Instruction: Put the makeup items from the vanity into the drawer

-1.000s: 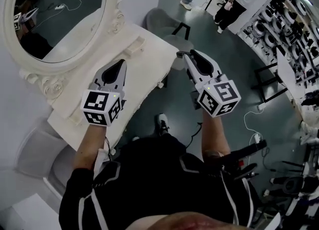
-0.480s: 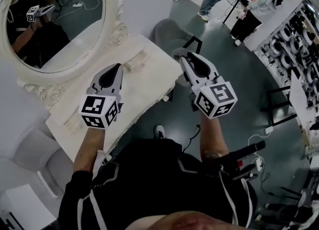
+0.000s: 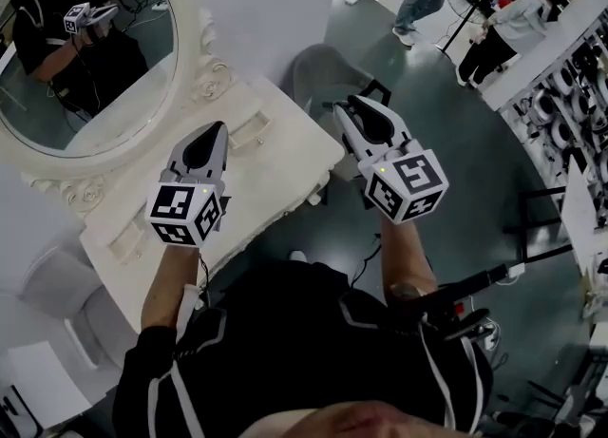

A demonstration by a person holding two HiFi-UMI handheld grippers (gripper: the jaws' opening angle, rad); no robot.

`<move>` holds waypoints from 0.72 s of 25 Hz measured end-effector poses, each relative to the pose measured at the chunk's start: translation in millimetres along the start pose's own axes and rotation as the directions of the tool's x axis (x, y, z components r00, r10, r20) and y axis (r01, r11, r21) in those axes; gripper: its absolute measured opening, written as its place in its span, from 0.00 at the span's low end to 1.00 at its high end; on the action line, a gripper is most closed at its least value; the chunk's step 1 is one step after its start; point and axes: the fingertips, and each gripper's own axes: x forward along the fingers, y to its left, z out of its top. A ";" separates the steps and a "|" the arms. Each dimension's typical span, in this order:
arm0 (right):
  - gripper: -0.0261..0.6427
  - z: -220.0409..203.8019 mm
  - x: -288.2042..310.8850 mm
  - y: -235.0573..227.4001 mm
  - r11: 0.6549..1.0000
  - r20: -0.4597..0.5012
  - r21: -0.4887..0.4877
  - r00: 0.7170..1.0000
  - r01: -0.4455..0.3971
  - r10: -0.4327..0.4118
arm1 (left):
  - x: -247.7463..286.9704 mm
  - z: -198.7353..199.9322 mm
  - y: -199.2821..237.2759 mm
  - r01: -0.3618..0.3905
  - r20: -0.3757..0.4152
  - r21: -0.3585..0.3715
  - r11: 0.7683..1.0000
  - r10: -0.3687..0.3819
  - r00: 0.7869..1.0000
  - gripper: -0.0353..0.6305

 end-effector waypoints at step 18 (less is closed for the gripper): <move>0.19 -17.2 88.8 -11.0 0.994 -0.036 0.025 0.994 -0.106 0.107 | 13.7 -21.2 59.9 -0.138 -0.038 0.000 0.990 0.137 0.990 0.06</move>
